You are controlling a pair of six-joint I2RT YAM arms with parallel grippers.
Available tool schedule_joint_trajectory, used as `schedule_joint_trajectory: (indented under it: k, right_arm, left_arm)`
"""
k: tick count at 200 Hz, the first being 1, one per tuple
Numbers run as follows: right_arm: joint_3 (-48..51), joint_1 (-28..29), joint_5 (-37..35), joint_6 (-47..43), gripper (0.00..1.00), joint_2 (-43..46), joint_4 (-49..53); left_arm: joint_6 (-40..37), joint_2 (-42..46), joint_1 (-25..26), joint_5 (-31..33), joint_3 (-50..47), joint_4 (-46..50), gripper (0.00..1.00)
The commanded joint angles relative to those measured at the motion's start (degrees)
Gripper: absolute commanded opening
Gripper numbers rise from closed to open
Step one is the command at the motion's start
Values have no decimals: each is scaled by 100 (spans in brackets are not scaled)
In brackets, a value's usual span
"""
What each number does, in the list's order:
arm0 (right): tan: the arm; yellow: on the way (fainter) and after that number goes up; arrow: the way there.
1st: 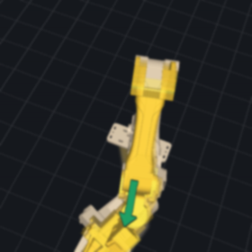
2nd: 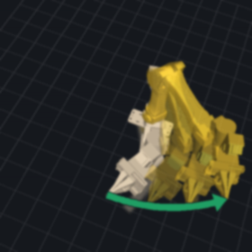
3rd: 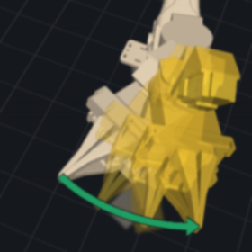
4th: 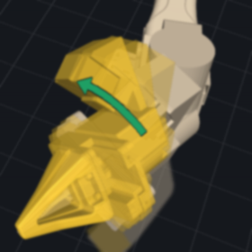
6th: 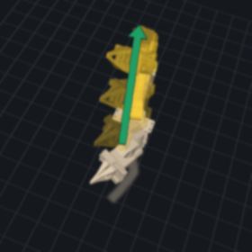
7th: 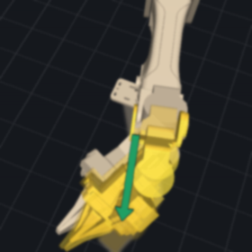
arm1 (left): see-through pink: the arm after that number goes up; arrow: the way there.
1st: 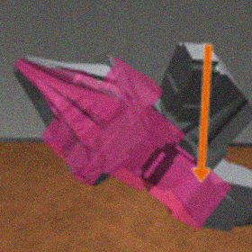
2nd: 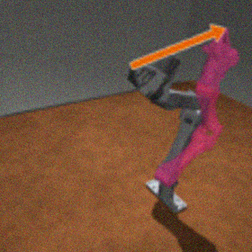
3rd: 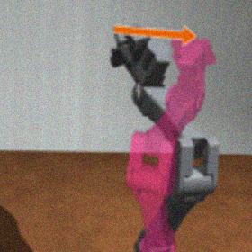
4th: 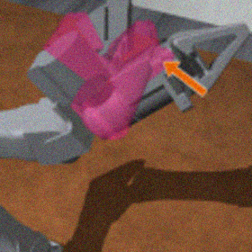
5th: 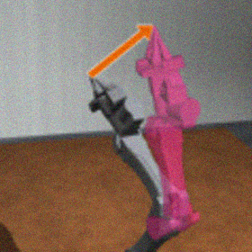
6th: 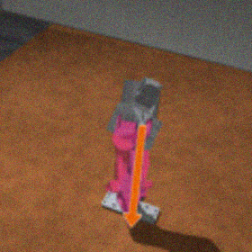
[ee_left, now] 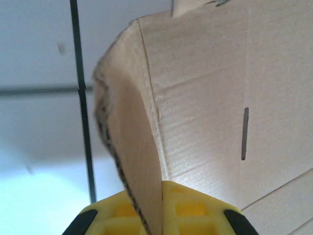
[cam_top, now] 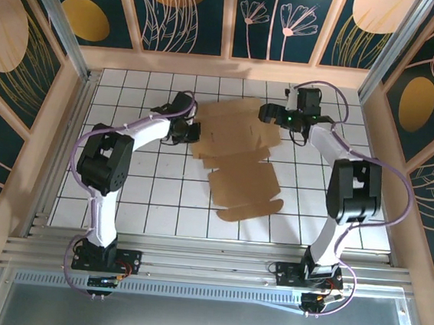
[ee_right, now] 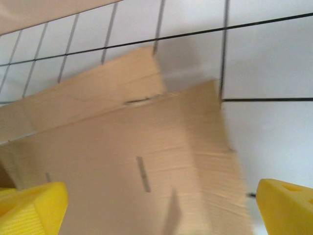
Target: Fold the paper box
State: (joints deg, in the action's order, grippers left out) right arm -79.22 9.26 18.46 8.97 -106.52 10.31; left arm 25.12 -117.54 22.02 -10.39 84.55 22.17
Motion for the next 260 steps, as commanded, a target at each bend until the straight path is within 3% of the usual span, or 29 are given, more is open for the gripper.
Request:
schedule_joint_trajectory:
  k: [1,28,46,64,81,94,112,133,166,188,217,247,260]
  right_arm:
    - [-562,-236,431,-254,99,-608,-27]
    - [-1216,-233,856,-361,96,-1273,331]
    - [-1123,-220,1171,-370,96,-1355,-37]
    - [-1225,-246,1177,-403,96,-1561,-145]
    - [-1515,-264,1144,-446,93,-1859,27]
    - [-1696,-258,998,-464,92,-2040,136]
    - [-1780,-261,924,-432,88,-2168,171]
    - [-1667,-258,830,-366,82,-2165,98]
    - [-1359,-264,800,-291,65,-2080,-121]
    - [-1165,-259,688,-182,58,-2059,-232]
    - [-778,-262,447,71,51,-1926,-506]
    - [-209,-249,333,565,35,-1605,-990]
    - [160,-219,178,829,25,-1394,-1307]
  left_arm:
    - [-1103,-420,-346,-722,419,92,11]
    - [-1529,-1023,-490,-1484,1183,397,16]
    - [-1792,-1448,-503,-1465,1716,765,17]
    - [-1934,-1819,-526,-1093,2281,1059,23]
    - [-1927,-2003,-574,-687,2695,1169,37]
    - [-1862,-1981,-602,-377,2910,1232,41]
    - [-1691,-1663,-609,170,2896,1178,52]
    - [-1465,-840,-610,700,2334,937,52]
    - [-256,732,-491,-50,749,196,58]
    - [570,1332,107,-104,-105,-161,56]
    - [1832,1403,1079,-4,-662,-694,52]
    - [3317,1106,1415,-158,-1372,-1567,43]
    - [3552,907,1511,-197,-1484,-1691,42]
